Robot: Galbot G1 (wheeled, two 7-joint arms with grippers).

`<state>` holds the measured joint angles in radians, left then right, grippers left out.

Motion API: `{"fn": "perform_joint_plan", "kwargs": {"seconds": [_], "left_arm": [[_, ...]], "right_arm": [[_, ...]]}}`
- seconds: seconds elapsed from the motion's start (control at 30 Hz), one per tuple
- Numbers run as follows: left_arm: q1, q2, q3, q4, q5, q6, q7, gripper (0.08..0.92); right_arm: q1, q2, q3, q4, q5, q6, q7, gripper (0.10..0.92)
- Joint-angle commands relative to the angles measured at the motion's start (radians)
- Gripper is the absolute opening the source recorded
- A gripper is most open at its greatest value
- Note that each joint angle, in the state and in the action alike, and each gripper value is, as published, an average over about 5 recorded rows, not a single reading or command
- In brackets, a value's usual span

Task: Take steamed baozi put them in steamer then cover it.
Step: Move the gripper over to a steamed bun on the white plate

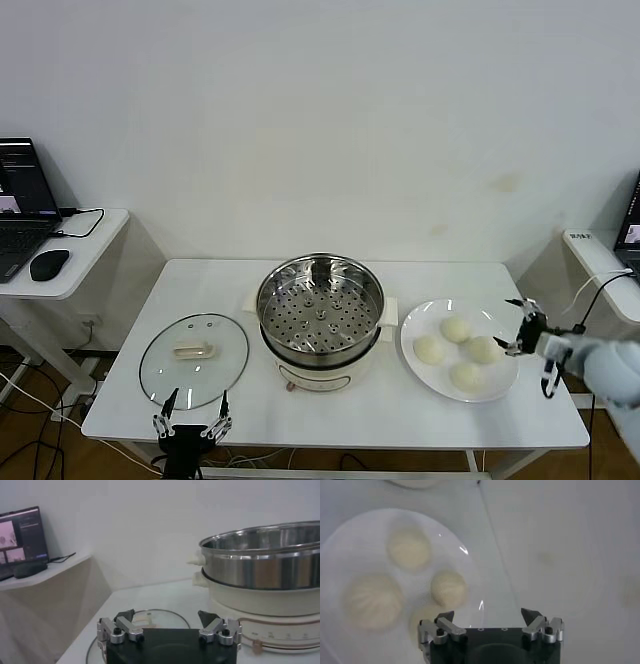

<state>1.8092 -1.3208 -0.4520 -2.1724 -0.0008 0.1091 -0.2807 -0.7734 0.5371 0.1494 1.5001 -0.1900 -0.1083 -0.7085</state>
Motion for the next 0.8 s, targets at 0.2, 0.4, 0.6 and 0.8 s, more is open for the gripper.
{"fn": "perform_joint_plan", "kwargs": {"seconds": [0.2, 0.4, 0.6, 0.8], "left_arm": [[-0.002, -0.003, -0.010, -0.001, 0.007, 0.002, -0.003, 0.823], [-0.007, 0.000, -0.025, -0.003, 0.005, 0.002, -0.002, 0.823], [-0.012, 0.007, -0.034, 0.002, 0.003, 0.003, 0.000, 0.823], [-0.013, 0.009, -0.038, 0.004, 0.005, 0.003, 0.000, 0.823]], "right_arm": [[0.722, -0.027, -0.763, -0.274, 0.075, 0.032, -0.306, 0.823], [0.782, 0.050, -0.861, -0.356, 0.046, 0.071, -0.332, 0.823], [0.774, 0.124, -0.884, -0.398, 0.055, 0.074, -0.312, 0.823], [0.765, 0.191, -0.885, -0.454, 0.053, 0.071, -0.298, 0.823]]}}
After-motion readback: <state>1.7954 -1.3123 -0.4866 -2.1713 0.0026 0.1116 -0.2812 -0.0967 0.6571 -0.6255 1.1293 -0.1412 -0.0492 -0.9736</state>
